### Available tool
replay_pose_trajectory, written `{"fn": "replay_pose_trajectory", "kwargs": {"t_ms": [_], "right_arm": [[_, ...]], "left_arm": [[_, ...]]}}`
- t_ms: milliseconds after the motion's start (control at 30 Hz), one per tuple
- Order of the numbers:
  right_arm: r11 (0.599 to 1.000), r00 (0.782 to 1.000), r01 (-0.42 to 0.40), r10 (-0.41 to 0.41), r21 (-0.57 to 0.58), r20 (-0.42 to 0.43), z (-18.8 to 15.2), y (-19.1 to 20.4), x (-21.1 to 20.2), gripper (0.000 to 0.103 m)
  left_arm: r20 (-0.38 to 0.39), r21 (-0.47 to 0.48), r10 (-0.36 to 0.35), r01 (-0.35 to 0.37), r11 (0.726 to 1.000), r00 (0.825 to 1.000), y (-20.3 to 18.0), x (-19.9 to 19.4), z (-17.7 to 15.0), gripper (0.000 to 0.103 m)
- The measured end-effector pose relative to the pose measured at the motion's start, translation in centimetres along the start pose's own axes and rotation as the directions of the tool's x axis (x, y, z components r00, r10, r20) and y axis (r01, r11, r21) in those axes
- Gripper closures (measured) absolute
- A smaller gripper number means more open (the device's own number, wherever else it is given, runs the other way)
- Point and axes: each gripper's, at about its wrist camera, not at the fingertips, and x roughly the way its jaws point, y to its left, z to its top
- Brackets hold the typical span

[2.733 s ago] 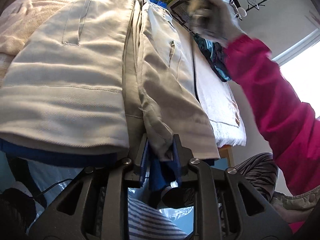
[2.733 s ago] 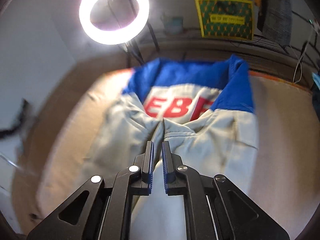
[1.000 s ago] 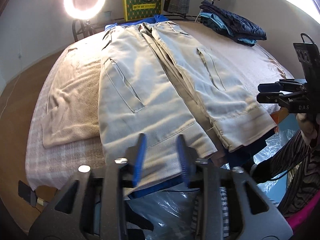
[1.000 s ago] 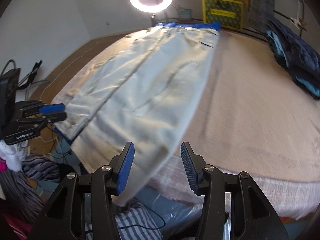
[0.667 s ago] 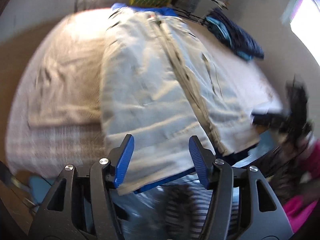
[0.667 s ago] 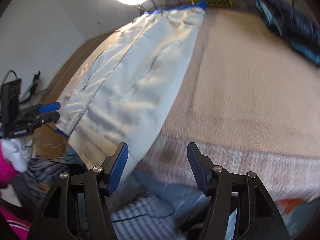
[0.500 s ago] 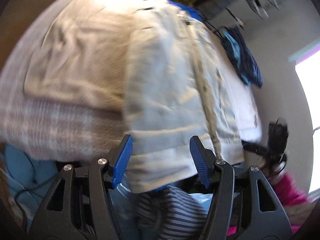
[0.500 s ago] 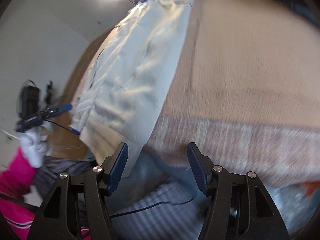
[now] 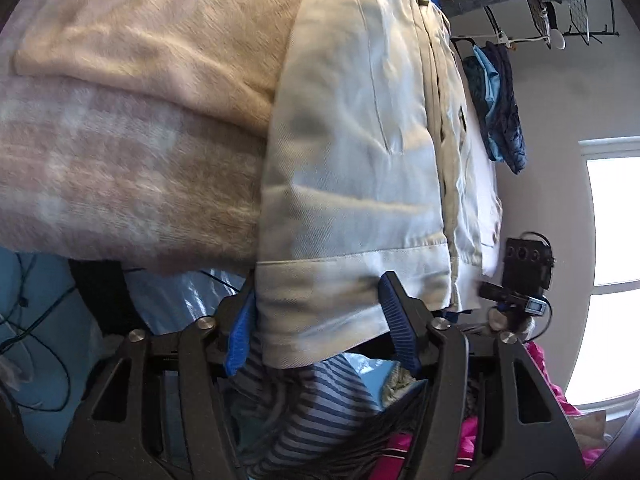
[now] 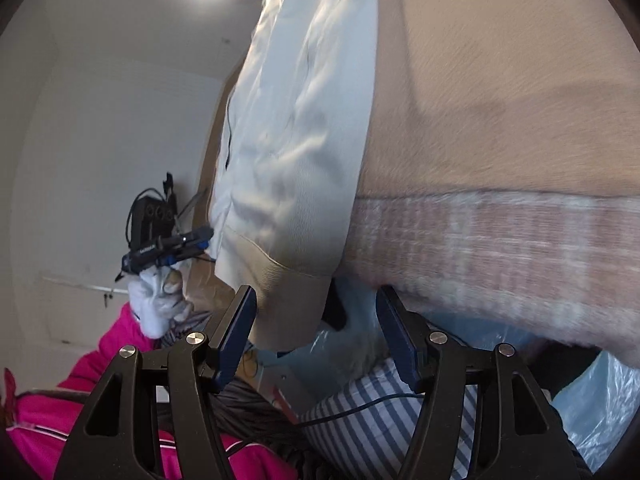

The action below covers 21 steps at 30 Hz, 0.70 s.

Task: Fold large clothes
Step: 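Grasp the jacket hem with both tools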

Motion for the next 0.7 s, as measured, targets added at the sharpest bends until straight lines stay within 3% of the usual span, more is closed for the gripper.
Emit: {"fn": "replay_pose_trajectory", "kwargs": {"t_ms": [100,167,233,333,567,700], "right_arm": [[1.000,0.999,-0.019,0.019,0.001,-0.039,0.6,0.3,1.7,0.042],[0.999,0.997,-0.048,0.048,-0.001,-0.067,0.7,0.7,2.3,0.054],[0.998,0.993,-0.065,0.063,-0.013,-0.100,0.6,1.4,2.9,0.072],[0.998,0.994,-0.049,0.044,-0.048,-0.095,0.6,2.8,3.7,0.087],[0.988,0.991,-0.133,0.132,-0.078,-0.019,0.7,6.2,1.9,0.092],[0.983,0.984,-0.168,0.172,-0.080,0.038,1.6,7.9,1.1,0.092]], "left_arm": [[0.000,0.024,0.017,-0.017,1.000,1.000,-0.6,-0.3,-0.1,0.055],[0.001,0.012,0.008,-0.008,1.000,1.000,-0.6,-0.6,0.1,0.072],[0.011,0.000,-0.012,0.012,1.000,1.000,-0.3,-1.1,0.1,0.082],[0.036,0.004,-0.050,0.050,0.999,0.998,-1.2,-2.0,0.0,0.085],[0.114,0.007,-0.168,0.169,0.986,0.979,-4.2,-4.3,1.2,0.086],[0.163,0.019,-0.198,0.197,0.980,0.967,-5.7,-5.8,3.1,0.086]]}}
